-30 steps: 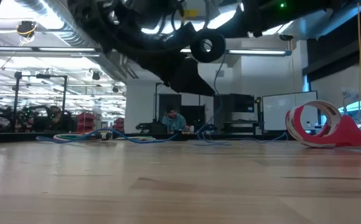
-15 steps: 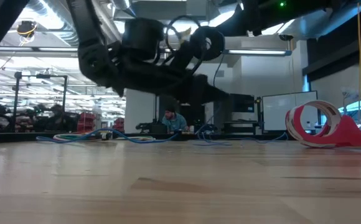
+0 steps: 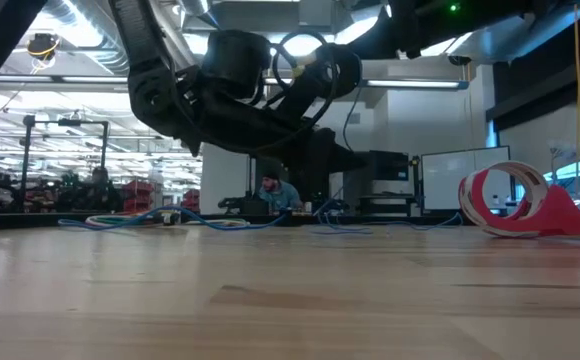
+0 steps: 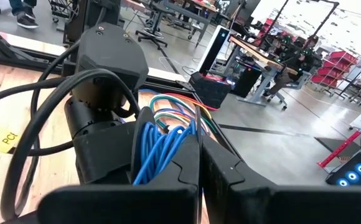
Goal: Coil cords
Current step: Coil the blue wire onto the spool
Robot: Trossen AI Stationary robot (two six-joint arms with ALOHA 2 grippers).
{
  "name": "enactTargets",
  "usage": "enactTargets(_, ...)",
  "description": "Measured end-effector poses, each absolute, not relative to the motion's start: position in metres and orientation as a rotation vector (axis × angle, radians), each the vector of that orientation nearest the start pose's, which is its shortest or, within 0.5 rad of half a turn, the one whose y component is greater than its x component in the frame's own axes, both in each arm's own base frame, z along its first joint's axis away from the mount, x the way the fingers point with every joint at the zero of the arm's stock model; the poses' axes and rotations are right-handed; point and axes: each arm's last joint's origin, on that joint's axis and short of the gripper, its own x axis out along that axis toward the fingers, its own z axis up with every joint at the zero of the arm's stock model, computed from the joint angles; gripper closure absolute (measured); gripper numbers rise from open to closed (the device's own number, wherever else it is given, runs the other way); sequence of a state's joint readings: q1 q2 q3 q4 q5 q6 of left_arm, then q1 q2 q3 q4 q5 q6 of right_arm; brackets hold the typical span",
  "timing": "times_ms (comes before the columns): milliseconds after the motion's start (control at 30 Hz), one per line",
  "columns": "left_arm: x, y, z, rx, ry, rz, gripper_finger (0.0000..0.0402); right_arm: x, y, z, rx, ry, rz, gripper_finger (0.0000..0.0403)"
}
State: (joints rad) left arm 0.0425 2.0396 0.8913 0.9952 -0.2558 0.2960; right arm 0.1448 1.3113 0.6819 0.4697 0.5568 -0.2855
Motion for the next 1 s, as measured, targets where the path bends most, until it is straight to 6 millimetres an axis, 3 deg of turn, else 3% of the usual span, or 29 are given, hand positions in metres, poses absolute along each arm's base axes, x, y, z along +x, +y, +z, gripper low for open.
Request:
enactTargets(233,0.388,0.024,0.125,0.31,0.203,0.273,0.0395,0.276,0.025,0.248,-0.335,0.208,-0.388,0.0395)
enactTargets(700,0.397,0.02,0.133,0.271,0.177,0.21,0.04,0.277,0.026,0.255,-0.278,0.128,-0.348,0.0399)
enactTargets(1000,0.392,0.035,0.129,0.295,0.27,0.41,0.04,0.275,0.04,0.255,-0.294,0.129,-0.252,0.04)
